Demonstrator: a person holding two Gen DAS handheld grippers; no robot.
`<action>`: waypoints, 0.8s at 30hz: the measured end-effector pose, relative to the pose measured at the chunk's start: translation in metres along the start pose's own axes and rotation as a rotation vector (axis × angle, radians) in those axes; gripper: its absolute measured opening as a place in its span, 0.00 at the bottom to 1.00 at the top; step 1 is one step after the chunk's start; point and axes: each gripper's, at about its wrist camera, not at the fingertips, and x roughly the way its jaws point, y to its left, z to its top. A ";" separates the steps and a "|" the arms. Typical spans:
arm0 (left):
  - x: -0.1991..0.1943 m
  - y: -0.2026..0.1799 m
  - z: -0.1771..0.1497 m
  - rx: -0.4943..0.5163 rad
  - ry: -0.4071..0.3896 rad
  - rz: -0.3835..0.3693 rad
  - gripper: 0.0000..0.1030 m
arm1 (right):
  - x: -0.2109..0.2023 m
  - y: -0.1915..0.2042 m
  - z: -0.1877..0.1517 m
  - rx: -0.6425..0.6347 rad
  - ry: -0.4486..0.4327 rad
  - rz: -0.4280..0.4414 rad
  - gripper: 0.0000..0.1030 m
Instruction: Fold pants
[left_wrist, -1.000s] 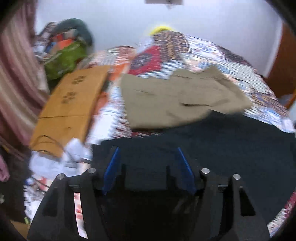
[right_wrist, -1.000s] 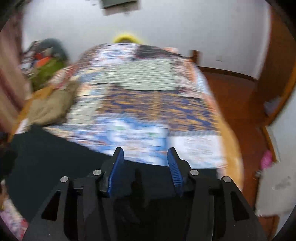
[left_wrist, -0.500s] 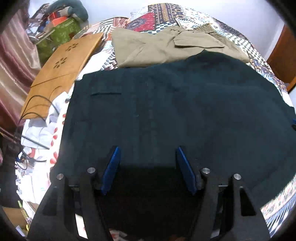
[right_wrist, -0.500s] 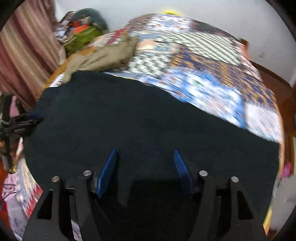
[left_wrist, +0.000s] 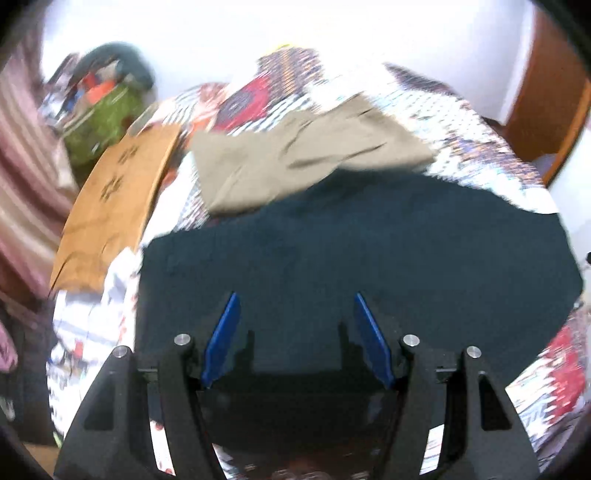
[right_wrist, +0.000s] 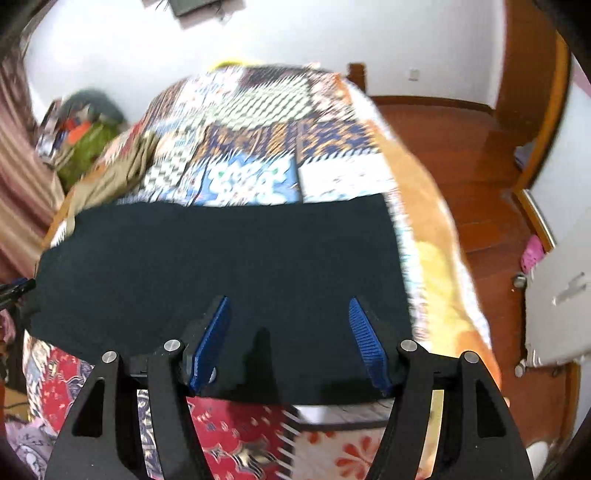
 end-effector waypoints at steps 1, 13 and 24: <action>-0.003 -0.009 0.006 0.015 -0.011 -0.015 0.62 | -0.006 -0.003 -0.003 0.006 -0.011 -0.013 0.61; -0.013 -0.166 0.041 0.286 -0.049 -0.238 0.62 | -0.010 -0.023 -0.054 0.154 0.031 0.030 0.65; 0.029 -0.226 0.015 0.388 0.084 -0.261 0.62 | 0.019 -0.040 -0.070 0.325 0.063 0.184 0.65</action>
